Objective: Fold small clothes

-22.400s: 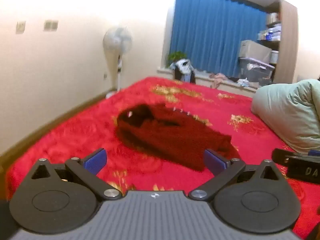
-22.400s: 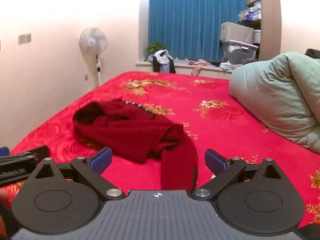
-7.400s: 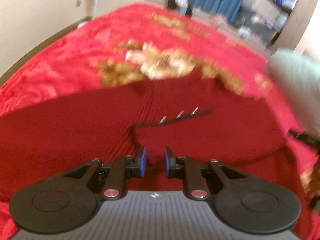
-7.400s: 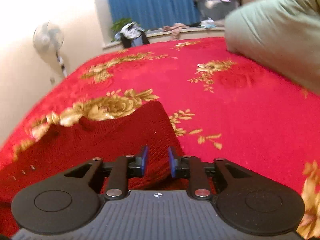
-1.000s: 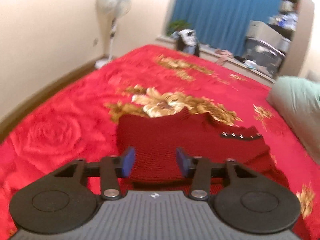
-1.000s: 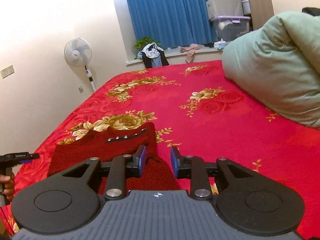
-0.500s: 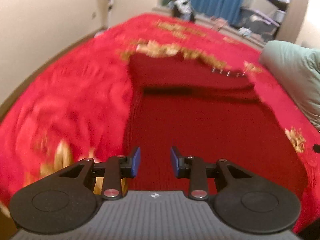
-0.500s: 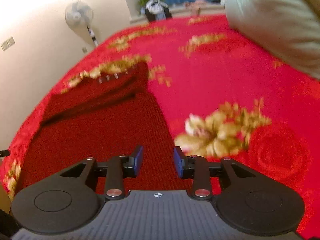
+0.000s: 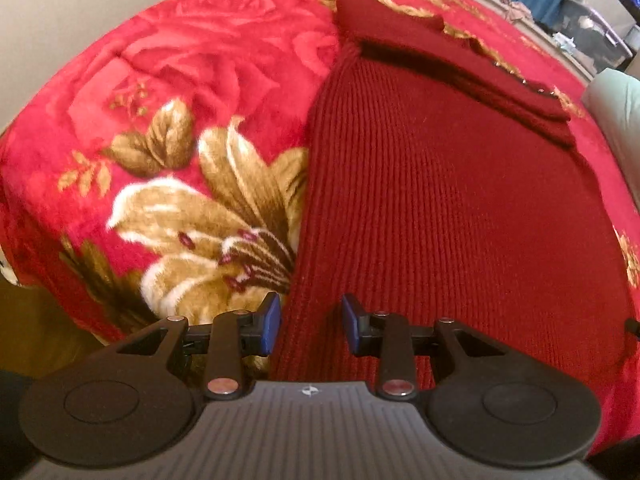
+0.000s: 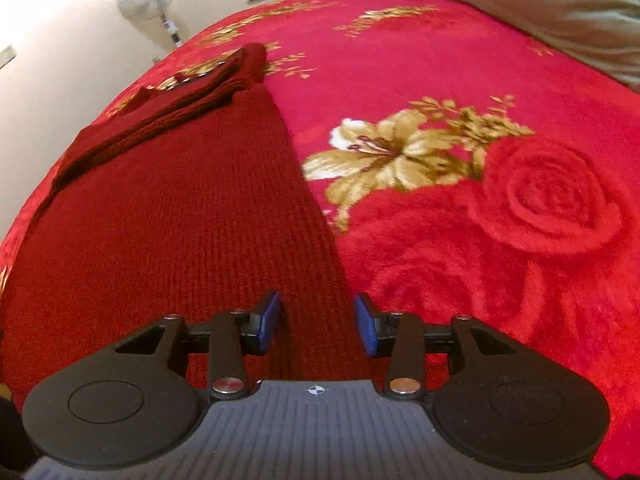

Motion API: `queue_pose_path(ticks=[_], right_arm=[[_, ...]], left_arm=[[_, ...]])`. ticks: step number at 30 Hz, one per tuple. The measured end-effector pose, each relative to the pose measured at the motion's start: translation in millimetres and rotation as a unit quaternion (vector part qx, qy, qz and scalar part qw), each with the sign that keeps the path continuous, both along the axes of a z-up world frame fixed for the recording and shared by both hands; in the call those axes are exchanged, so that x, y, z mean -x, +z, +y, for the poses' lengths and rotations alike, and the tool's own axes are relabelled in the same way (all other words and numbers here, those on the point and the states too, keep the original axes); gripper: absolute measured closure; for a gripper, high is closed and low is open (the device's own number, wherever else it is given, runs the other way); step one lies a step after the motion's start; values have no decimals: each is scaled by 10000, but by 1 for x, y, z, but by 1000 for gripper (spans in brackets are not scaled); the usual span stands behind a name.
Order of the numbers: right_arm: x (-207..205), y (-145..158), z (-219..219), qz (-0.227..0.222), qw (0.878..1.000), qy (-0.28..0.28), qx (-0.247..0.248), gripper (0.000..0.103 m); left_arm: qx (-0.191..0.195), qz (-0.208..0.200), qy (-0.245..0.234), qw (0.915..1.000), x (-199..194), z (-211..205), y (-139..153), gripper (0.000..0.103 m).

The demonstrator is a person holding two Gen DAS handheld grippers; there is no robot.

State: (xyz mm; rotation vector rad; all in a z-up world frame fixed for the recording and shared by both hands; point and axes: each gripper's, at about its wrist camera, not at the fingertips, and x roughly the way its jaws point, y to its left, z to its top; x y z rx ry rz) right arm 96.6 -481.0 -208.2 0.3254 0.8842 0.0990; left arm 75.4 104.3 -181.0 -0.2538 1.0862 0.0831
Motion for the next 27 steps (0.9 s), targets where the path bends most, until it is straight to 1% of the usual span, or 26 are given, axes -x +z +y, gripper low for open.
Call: queue_pose_path(ticks=[3, 4, 5, 6, 7, 8, 9, 11, 12, 13, 14, 15, 18, 22, 23, 24, 27], right_arm=[[-3, -1, 3, -32, 9999, 103, 55, 60], [-3, -1, 3, -48, 9999, 117, 66, 64], [-3, -1, 4, -65, 9999, 132, 34, 69], [-3, -1, 2, -84, 9999, 138, -1, 79], [-3, 0, 1, -128, 9998, 137, -39, 91], [-1, 2, -1, -196, 9997, 101, -97, 92], [1, 5, -4, -258, 9994, 74, -209, 95], [4, 9, -8, -342, 9987, 16, -386, 94], [4, 9, -7, -309, 9990, 2, -324, 92], [2, 6, -5, -215, 9996, 7, -171, 87], [1, 3, -1, -114, 9999, 42, -14, 86], [1, 0, 2, -73, 9999, 101, 80, 82], [1, 0, 7, -109, 9994, 175, 270, 81], [2, -1, 5, -113, 9996, 164, 217, 80], [2, -1, 6, -128, 9995, 184, 233, 82], [3, 0, 6, -175, 9994, 224, 205, 90], [7, 7, 4, -351, 9990, 257, 36, 90]], left_arm=[[21, 125, 36, 9999, 4, -5, -6, 66], [-38, 116, 12, 9999, 4, -7, -6, 67], [-97, 95, -35, 9999, 5, -9, -6, 76], [-117, 65, -43, 9999, 6, -10, -5, 84], [-122, 13, 1, 9999, 7, -9, -3, 90], [-107, -54, 53, 9999, 9, -9, 0, 90], [-91, -117, 76, 9999, 11, -9, 2, 90], [-64, -181, 72, 9998, 15, -11, 5, 89], [-27, -148, 38, 9999, 15, -11, 4, 89], [-10, -76, 19, 10000, 15, -13, 2, 85], [-16, 6, 32, 10000, 14, -13, 0, 85], [8, 70, 60, 10000, 13, -12, -3, 83], [121, 131, 113, 9998, 14, -9, -4, 82], [109, 177, 71, 9998, 15, -11, -5, 82], [112, 173, 81, 9998, 16, -11, -4, 82], [132, 163, 119, 9997, 18, -11, -4, 82], [244, 175, 259, 9992, 26, -11, -3, 82]])
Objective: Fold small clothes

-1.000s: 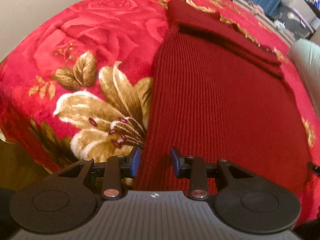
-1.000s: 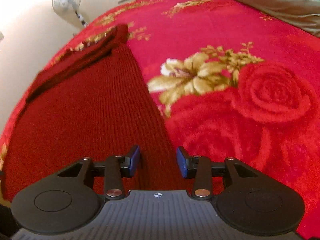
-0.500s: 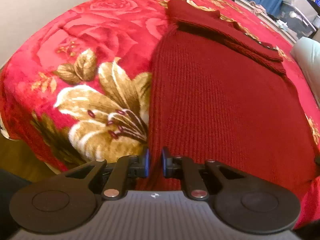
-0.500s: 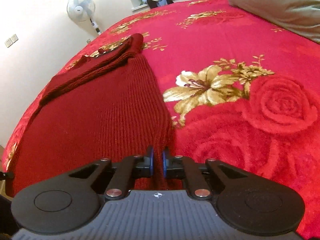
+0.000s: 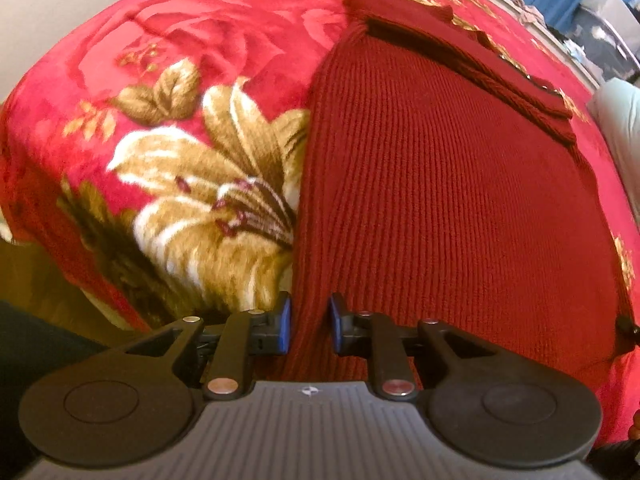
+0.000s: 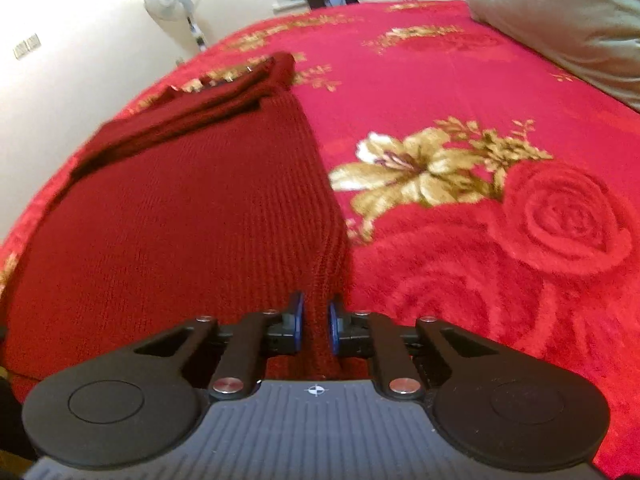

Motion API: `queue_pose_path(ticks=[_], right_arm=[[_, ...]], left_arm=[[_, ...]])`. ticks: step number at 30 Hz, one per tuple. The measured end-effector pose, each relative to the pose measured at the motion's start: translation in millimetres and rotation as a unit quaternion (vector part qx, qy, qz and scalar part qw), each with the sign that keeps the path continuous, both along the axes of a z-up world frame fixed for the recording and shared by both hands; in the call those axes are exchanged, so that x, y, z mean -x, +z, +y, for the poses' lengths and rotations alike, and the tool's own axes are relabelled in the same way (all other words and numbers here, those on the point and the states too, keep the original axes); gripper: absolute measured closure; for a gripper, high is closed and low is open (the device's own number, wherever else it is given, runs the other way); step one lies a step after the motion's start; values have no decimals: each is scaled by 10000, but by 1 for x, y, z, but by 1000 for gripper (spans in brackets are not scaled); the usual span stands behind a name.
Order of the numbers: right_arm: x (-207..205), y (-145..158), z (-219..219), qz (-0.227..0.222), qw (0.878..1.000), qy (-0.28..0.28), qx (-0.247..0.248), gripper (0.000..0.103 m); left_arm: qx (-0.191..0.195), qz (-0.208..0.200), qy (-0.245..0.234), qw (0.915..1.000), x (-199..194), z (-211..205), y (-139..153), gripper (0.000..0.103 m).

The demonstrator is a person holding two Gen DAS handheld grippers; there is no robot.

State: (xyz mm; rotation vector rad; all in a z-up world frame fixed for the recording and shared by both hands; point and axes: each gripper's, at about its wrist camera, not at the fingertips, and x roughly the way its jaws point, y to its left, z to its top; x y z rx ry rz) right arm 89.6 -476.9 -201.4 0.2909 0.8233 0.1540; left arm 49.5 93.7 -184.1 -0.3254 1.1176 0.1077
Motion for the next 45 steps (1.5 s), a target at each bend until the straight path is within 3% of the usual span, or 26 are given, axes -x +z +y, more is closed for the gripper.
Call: queue_pose_path(ticks=[5, 9, 12, 16, 21, 25, 32, 36, 39, 41, 45], right_arm=[[-4, -10, 2, 290, 9994, -36, 180, 81], [-4, -9, 3, 268, 9994, -4, 217, 80], [-4, -9, 4, 224, 9995, 55, 202, 88], [-1, -4, 6, 86, 9997, 69, 225, 91], [7, 30, -2, -378, 9989, 1, -282, 92], [15, 77, -7, -926, 9936, -37, -643, 93], [46, 144, -15, -1698, 9815, 50, -882, 97], [91, 182, -32, -2220, 9657, -34, -1344, 98], [123, 198, -44, -2625, 9499, -114, -1694, 98], [128, 199, -50, -2722, 9453, -227, -1783, 98], [79, 168, -56, -2175, 9578, -576, -1791, 98]], left_arm=[[20, 45, 60, 10000, 1, 1, -3, 80], [-9, 41, 10, 10000, 0, -1, -3, 80], [-103, 0, -71, 9999, 0, -5, -2, 85], [-199, -130, -163, 9996, 0, -9, 5, 91], [-158, -701, -321, 9969, 9, -11, 41, 92], [-209, -1480, -781, 9857, 22, -15, 84, 93], [228, -2560, -1077, 9604, 56, 22, 169, 97], [815, -3183, -1207, 9367, 90, 55, 223, 98], [972, -3365, -1205, 9289, 102, 67, 241, 98], [1076, -3312, -1121, 9307, 96, 73, 236, 98], [996, -2801, -858, 9509, 34, 77, 197, 98]])
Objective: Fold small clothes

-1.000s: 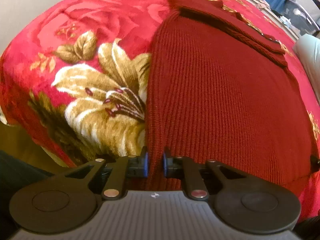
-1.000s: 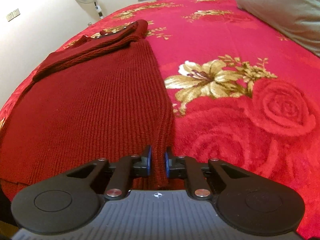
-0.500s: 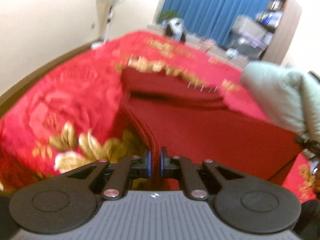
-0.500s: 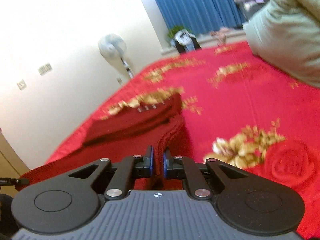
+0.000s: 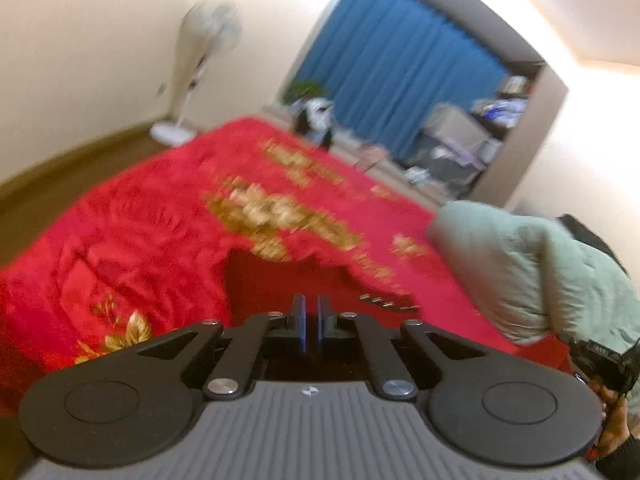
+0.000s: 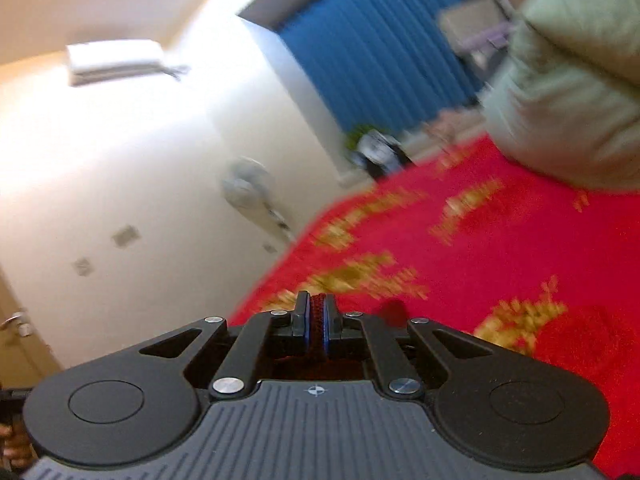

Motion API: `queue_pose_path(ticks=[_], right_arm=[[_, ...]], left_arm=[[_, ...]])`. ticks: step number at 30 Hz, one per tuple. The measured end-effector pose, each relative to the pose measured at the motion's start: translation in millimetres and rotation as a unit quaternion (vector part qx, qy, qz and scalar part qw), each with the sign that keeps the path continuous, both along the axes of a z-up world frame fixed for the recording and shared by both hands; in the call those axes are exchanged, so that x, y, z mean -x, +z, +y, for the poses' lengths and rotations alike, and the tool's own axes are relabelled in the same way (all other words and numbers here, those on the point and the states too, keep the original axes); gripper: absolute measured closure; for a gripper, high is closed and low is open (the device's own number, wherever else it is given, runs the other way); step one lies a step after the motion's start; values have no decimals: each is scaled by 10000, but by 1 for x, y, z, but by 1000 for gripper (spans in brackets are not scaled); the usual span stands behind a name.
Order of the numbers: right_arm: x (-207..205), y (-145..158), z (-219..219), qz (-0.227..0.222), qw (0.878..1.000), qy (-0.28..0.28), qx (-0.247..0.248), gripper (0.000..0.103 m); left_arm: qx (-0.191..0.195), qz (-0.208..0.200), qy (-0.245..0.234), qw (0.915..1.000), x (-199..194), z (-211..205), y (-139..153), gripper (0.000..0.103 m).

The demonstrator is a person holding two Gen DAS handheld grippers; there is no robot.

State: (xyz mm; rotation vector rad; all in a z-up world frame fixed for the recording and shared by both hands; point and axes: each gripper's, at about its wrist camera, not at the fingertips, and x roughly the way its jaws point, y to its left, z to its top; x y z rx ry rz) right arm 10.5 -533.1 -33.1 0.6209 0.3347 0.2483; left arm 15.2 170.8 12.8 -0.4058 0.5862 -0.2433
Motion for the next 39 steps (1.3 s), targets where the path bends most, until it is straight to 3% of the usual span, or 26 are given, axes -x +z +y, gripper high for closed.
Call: queue_pose_path(ticks=[2, 6, 8, 10, 12, 13, 14, 16, 18, 21, 24, 27, 29, 30, 31, 32, 34, 37, 39], right_arm=[[-43, -20, 0, 406, 9992, -7, -5, 98], [-145, -58, 11, 1081, 9932, -37, 439, 98], [-186, -79, 14, 1573, 9858, -316, 492, 96], [-210, -99, 17, 1937, 9774, -534, 660, 93], [-209, -113, 15, 2064, 9744, -714, 539, 93], [-199, -119, 11, 2039, 9757, -716, 363, 91], [-193, -125, 10, 2023, 9768, -666, 205, 87], [-183, -141, 10, 2130, 9748, -651, 125, 63], [-178, -156, 12, 2330, 9704, -612, 191, 62], [-179, -170, 13, 2446, 9686, -392, -203, 62], [-186, -173, 18, 2383, 9691, -203, -594, 62], [-197, -174, 30, 2485, 9673, 38, -500, 58], [-203, -173, 41, 2557, 9667, 44, -104, 59], [-204, -171, 46, 2559, 9666, 9, 117, 65], [-205, -170, 49, 2536, 9670, -10, 241, 82], [-204, -167, 52, 2500, 9676, -16, 352, 92], [-200, -160, 55, 2319, 9705, -35, 652, 92], [-188, -139, 63, 1792, 9751, -105, 1305, 93], [-183, -119, 63, 1301, 9818, -196, 1370, 93]], left_arm=[[-42, 318, 111, 9994, -52, 4, -24, 98], [-233, 963, 317, 9946, -160, 13, -73, 98], [-365, 1140, 690, 9904, -191, 25, -97, 98], [-129, 1200, 914, 9885, -202, 41, -121, 95], [355, 1928, 1002, 9755, -206, 58, -145, 91], [568, 2029, 1039, 9720, -206, 64, -151, 87], [631, 2060, 1027, 9711, -207, 67, -154, 75], [509, 2089, 883, 9726, -213, 64, -157, 60], [520, 2190, 668, 9720, -221, 57, -163, 60], [636, 2269, 454, 9708, -231, 41, -170, 60], [492, 2323, 338, 9708, -239, 24, -174, 58], [332, 2486, 266, 9677, -251, 10, -184, 58], [311, 2512, 235, 9672, -254, 4, -185, 58], [317, 2513, 191, 9672, -256, 2, -186, 59], [284, 2508, 149, 9675, -256, 0, -185, 62], [229, 2473, 84, 9686, -256, -2, -182, 78], [101, 2325, -68, 9725, -254, -6, -174, 90], [-285, 1708, -173, 9847, -243, -10, -146, 92], [-433, 1180, -68, 9921, -233, -7, -126, 92]])
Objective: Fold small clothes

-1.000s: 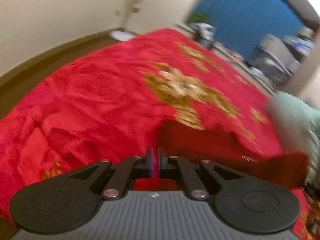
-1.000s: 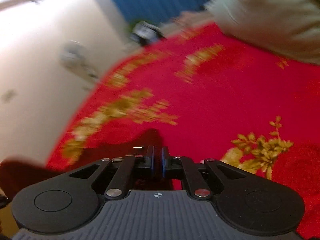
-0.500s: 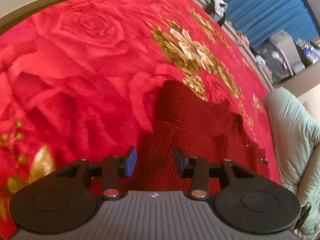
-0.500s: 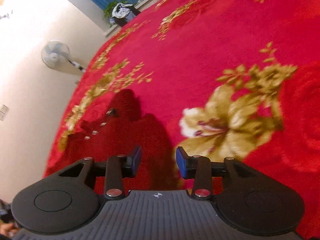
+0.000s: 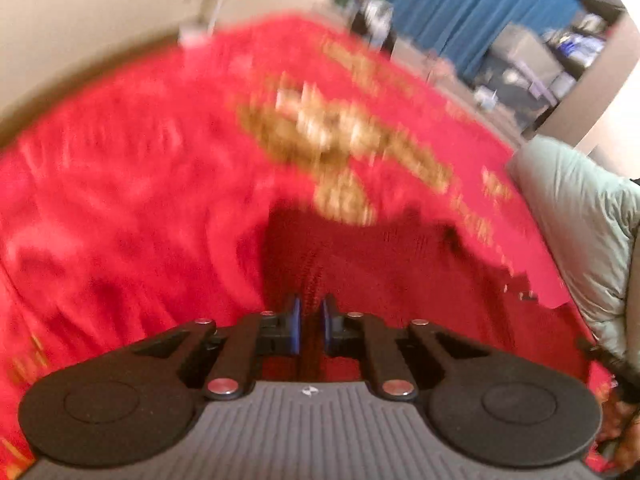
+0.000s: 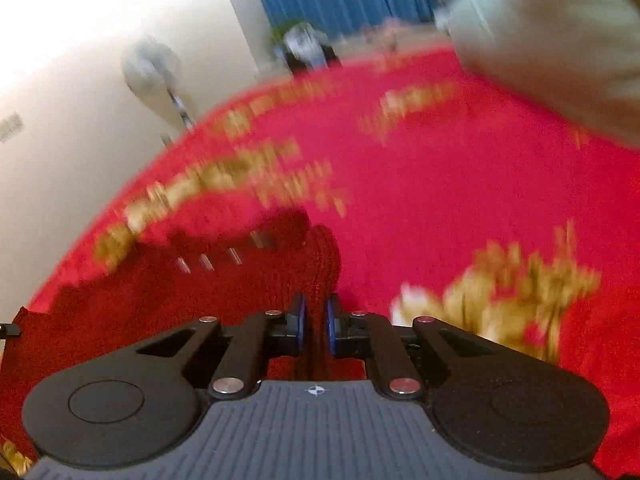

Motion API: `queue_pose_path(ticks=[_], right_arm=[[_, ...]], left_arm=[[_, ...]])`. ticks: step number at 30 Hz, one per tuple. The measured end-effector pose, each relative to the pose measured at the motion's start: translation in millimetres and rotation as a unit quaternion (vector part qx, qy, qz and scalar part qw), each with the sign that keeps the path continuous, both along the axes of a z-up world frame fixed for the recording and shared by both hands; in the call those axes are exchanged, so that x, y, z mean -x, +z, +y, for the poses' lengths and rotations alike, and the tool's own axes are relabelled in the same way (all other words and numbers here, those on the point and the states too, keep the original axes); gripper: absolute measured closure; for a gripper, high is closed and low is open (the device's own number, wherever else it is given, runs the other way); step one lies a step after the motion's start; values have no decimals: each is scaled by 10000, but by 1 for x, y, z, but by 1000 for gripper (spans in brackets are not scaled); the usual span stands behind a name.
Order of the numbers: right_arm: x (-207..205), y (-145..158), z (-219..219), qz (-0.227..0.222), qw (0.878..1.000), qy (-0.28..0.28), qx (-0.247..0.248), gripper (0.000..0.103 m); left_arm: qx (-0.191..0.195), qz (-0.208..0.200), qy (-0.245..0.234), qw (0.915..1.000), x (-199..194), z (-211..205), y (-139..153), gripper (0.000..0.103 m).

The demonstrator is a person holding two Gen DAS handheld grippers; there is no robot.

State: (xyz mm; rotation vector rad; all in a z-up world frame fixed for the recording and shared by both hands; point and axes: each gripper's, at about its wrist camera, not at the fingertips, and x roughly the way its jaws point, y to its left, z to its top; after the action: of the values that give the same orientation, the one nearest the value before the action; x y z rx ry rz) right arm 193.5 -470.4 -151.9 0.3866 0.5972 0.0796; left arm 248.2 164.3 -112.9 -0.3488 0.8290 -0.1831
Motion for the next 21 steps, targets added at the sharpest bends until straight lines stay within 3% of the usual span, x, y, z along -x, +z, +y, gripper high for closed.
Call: queue_pose_path(ticks=[3, 6, 9, 11, 13, 16, 18, 21], right_arm=[[1, 30, 5, -722, 9972, -12, 196, 93], [-12, 54, 16, -1294, 9904, -115, 479, 93], [-34, 65, 22, -1471, 9863, -324, 678, 93], [-60, 56, 29, -1159, 9883, -428, 894, 92], [-91, 32, 33, -424, 9932, -512, 955, 86], [-115, -8, 27, 923, 9936, -309, 567, 81], [-103, -19, 22, 1057, 9925, -395, 467, 79], [-73, -27, 9, 1085, 9932, -401, 92, 69]], left_arm=[[48, -643, 210, 9977, 7, 5, 19, 92], [-342, -1237, 514, 9904, 3, 0, 32, 92], [-466, -1467, 770, 9851, -8, -1, 33, 92], [-495, -1167, 735, 9892, -26, -5, 21, 89], [-507, -562, 613, 9952, -44, -8, 1, 86], [-525, 557, 430, 9961, -54, -10, -28, 42], [-365, 1196, 251, 9918, -51, -4, -45, 44], [-49, 1301, 178, 9913, -38, 6, -49, 44]])
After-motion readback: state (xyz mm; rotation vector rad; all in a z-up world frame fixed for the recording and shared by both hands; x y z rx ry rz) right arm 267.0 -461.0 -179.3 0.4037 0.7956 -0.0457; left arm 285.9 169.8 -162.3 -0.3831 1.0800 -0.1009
